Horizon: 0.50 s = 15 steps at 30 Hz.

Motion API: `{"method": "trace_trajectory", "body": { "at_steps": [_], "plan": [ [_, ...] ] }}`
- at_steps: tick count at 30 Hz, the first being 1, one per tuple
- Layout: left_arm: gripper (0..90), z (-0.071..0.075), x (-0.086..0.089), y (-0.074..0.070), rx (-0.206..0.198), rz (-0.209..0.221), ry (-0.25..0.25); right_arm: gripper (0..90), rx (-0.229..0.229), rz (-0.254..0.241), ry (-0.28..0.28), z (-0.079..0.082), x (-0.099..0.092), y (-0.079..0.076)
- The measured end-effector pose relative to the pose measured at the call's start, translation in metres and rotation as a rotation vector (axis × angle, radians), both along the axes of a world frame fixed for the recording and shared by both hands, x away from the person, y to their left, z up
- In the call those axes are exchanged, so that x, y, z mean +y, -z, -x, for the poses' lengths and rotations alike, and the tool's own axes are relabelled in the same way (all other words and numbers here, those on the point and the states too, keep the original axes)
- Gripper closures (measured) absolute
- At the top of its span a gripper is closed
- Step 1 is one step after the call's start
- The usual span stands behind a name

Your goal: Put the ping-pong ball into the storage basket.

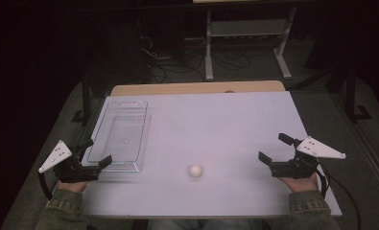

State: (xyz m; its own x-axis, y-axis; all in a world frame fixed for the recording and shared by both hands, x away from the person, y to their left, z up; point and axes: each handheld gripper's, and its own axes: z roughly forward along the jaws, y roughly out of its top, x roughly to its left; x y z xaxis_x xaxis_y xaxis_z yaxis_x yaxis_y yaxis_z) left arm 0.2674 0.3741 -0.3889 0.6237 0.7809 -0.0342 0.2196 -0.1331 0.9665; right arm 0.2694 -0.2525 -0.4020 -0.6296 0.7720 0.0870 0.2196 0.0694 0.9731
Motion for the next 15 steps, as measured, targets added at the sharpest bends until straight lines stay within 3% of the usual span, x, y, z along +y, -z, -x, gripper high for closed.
{"method": "trace_trajectory", "body": {
  "at_steps": [11,15],
  "plan": [
    [0.0,-0.002,-0.004,-0.006,0.014,-0.022,0.025,0.0,0.000,0.010,-0.003,-0.001,0.001,0.001],
    [0.0,-0.005,-0.009,-0.010,0.016,-0.051,0.043,0.0,0.000,0.011,-0.003,0.000,0.001,0.000]
  ]
}}
